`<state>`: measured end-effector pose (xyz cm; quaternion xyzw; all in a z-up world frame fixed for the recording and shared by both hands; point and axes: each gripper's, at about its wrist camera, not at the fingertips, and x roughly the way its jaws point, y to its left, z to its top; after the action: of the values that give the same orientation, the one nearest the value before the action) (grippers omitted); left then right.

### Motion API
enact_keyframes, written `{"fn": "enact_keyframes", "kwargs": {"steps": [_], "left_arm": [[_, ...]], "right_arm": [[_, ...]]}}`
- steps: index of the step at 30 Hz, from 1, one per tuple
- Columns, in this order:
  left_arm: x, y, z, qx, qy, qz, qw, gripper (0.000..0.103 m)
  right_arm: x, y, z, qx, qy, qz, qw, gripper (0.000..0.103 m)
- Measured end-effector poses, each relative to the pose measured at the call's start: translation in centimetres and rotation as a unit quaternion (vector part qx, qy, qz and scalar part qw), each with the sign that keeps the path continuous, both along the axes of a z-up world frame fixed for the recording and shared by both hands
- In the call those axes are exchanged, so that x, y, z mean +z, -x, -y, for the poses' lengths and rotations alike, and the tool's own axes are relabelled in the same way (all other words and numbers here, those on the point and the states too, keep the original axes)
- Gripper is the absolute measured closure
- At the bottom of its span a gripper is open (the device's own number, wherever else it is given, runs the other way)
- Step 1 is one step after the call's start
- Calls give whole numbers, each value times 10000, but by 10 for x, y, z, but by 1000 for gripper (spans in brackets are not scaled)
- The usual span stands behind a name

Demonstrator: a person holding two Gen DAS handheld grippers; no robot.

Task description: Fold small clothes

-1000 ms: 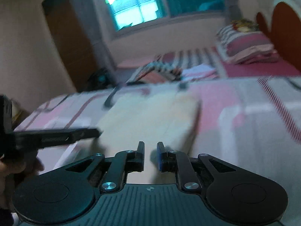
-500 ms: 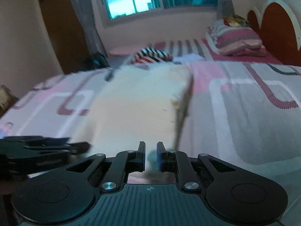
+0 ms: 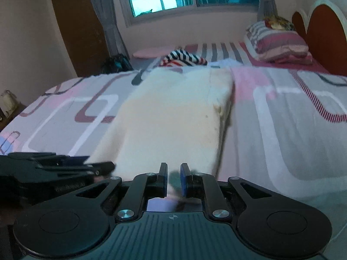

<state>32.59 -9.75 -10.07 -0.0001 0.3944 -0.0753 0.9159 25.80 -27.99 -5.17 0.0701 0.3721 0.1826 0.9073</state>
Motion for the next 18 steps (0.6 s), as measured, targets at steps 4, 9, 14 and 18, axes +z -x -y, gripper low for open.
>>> {"fn": "enact_keyframes", "kwargs": {"steps": [4, 9, 14, 18], "left_arm": [[-1, 2, 1, 3, -19, 15, 10000, 64], [0, 3, 0, 31, -101, -9, 9999, 58], [16, 4, -11, 246, -113, 221, 9994, 19], [31, -9, -25, 287, 261, 561, 9977, 16]], "right_arm": [[-21, -8, 3, 11, 72, -342, 9994, 91], [-18, -13, 7, 11, -55, -490, 9988, 91], [-3, -16, 34, -254, -774, -470, 9956, 90], [7, -31, 75, -787, -1557, -244, 9844, 47]]}}
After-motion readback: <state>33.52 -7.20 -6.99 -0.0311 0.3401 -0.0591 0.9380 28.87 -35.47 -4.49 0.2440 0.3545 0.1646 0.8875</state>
